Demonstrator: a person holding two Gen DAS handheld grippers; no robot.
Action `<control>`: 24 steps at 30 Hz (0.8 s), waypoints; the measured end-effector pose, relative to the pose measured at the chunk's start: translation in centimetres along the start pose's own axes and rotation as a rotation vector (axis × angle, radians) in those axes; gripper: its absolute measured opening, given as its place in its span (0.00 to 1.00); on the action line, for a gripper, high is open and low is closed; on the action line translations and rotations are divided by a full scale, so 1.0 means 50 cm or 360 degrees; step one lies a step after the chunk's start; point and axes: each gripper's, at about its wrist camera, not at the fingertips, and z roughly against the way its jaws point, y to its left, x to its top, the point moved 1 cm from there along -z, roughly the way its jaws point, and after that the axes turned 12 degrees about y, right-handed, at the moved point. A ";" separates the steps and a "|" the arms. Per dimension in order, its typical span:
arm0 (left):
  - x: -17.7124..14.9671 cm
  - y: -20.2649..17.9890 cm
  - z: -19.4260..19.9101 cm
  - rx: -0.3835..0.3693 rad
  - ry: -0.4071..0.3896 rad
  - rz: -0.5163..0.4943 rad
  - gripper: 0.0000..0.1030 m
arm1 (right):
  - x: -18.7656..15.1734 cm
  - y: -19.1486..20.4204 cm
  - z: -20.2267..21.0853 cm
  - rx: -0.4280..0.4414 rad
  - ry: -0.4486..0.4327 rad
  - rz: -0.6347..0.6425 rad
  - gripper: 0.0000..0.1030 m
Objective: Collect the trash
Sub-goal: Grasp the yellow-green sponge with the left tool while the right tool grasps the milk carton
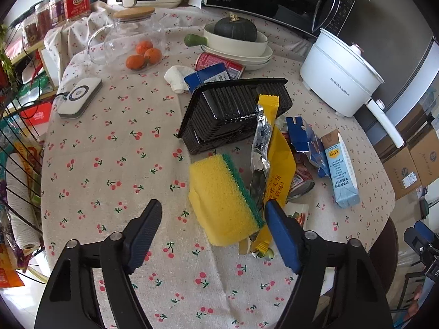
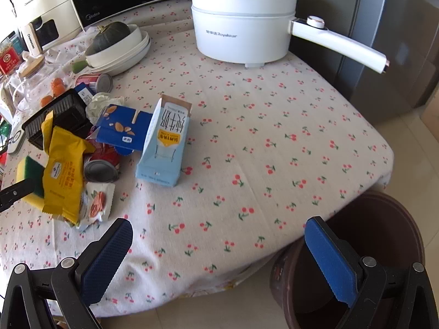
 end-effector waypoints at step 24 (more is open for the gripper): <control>-0.034 0.049 0.077 0.0088 -0.0155 0.0029 0.34 | 0.109 0.074 -0.219 0.0237 0.0086 -0.0075 0.62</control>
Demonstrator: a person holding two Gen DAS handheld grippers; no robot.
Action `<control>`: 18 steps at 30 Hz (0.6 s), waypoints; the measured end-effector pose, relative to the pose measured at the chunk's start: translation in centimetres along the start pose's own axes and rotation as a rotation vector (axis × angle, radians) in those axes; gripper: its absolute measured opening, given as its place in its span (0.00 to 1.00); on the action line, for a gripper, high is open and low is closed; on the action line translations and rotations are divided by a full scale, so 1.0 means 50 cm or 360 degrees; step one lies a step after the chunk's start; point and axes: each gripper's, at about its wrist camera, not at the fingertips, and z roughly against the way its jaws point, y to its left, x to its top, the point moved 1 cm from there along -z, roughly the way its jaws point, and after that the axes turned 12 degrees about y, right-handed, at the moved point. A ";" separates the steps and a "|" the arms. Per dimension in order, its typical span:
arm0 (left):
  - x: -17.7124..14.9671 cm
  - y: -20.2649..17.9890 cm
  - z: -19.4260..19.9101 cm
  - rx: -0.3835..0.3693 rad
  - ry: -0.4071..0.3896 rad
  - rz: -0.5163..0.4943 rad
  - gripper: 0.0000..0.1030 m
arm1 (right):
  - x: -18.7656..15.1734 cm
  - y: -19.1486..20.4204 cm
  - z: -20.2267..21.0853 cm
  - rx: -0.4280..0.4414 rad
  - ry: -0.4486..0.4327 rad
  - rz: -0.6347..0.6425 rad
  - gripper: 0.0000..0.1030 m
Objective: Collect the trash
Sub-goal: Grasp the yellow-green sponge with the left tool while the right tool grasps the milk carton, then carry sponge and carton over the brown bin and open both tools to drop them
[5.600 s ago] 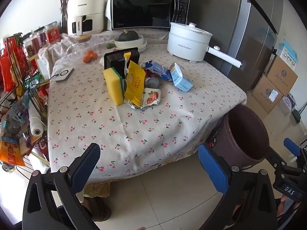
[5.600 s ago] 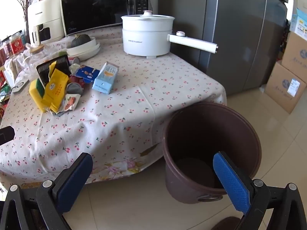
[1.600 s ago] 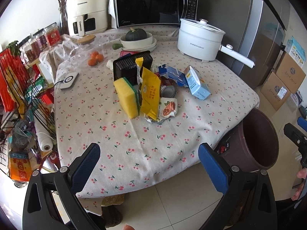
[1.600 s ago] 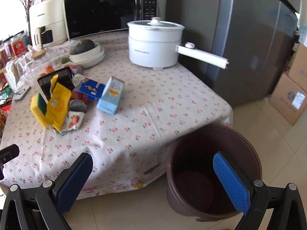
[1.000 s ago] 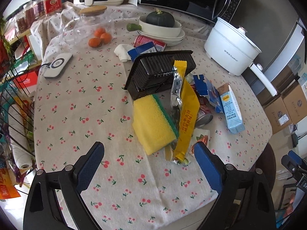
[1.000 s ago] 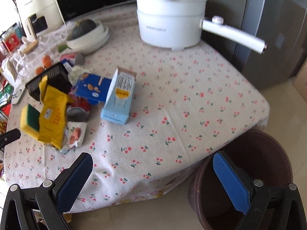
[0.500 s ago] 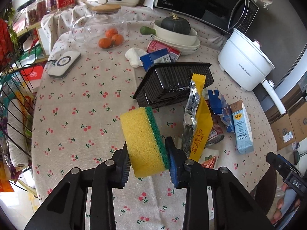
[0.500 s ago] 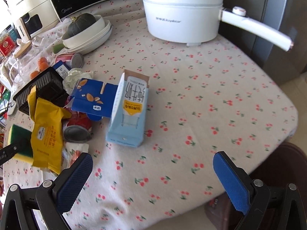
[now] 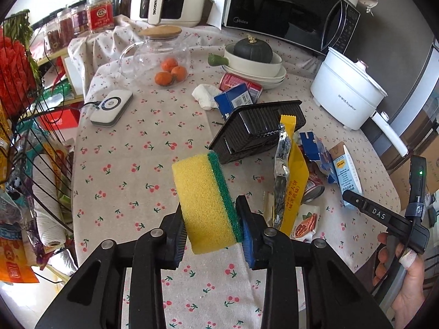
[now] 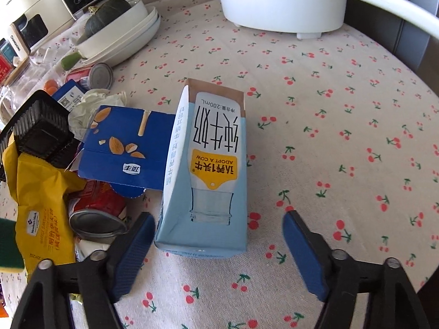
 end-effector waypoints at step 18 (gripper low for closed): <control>-0.054 -0.113 0.086 -0.0158 -0.0102 -0.0233 0.34 | -0.095 -0.086 0.215 -0.0051 -0.0132 0.0020 0.53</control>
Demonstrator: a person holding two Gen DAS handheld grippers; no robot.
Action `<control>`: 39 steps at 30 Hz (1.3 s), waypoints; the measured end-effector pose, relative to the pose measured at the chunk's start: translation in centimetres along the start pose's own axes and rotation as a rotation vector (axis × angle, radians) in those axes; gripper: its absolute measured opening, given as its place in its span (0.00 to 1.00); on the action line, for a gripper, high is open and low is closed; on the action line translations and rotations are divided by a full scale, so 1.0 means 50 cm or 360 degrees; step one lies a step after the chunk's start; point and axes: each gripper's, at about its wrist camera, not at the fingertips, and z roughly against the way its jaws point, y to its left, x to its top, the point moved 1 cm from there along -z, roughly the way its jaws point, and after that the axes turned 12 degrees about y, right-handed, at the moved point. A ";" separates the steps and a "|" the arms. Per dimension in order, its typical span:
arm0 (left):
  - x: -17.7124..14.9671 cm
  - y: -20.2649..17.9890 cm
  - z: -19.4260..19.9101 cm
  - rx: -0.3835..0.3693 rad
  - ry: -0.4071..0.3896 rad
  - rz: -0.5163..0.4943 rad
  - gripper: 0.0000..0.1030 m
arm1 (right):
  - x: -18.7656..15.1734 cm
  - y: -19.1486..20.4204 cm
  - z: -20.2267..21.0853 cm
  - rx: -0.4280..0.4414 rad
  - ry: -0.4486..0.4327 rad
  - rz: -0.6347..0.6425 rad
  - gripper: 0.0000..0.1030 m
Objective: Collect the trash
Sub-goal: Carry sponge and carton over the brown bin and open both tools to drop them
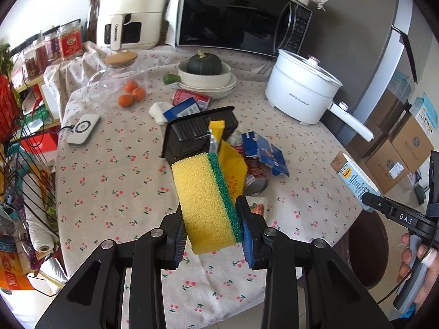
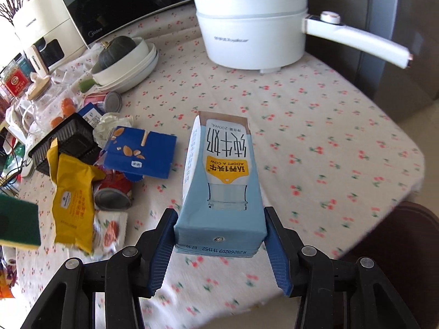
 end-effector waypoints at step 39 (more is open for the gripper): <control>-0.172 -0.594 -0.207 -0.0401 0.0272 -0.0763 0.34 | -0.310 -0.450 0.123 -0.0184 0.0159 -0.0414 0.53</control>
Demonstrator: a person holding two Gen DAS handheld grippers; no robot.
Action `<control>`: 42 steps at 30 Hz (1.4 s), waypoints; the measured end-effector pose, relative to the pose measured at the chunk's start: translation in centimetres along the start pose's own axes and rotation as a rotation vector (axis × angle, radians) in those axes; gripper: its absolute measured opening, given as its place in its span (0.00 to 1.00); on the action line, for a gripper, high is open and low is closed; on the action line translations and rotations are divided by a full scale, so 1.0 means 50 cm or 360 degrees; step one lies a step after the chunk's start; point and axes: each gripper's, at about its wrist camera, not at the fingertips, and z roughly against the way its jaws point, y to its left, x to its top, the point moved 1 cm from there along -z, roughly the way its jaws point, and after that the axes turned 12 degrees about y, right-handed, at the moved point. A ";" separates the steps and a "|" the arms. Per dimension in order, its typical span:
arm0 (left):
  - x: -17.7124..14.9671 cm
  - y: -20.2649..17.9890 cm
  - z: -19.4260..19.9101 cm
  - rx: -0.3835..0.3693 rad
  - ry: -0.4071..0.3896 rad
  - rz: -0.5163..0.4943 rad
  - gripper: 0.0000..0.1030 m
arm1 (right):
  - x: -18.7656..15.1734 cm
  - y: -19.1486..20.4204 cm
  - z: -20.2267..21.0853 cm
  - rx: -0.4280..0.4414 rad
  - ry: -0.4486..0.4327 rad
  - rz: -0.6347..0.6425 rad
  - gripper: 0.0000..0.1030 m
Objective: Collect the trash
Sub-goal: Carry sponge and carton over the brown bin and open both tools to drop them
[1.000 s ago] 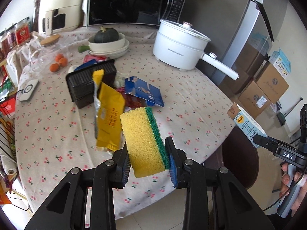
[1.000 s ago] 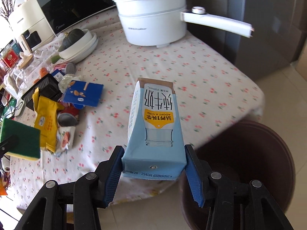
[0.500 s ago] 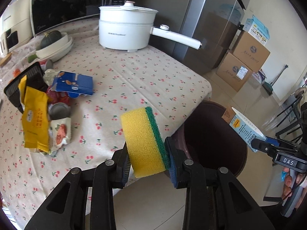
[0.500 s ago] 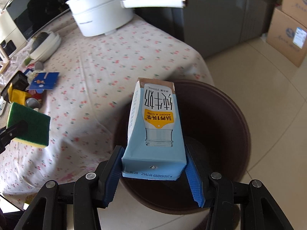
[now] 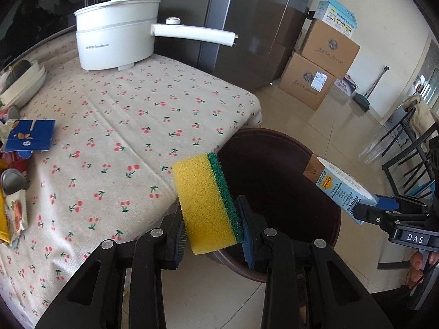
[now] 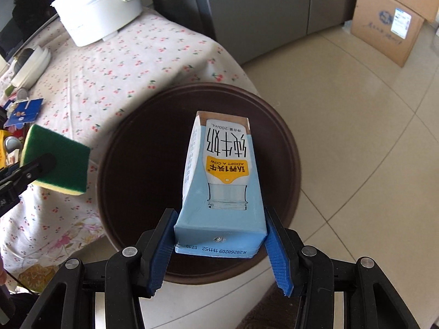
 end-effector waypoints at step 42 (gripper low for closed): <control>-0.005 0.016 -0.016 -0.0009 0.0077 0.0041 0.80 | 0.012 -0.015 -0.038 -0.0049 0.0094 -0.0039 0.53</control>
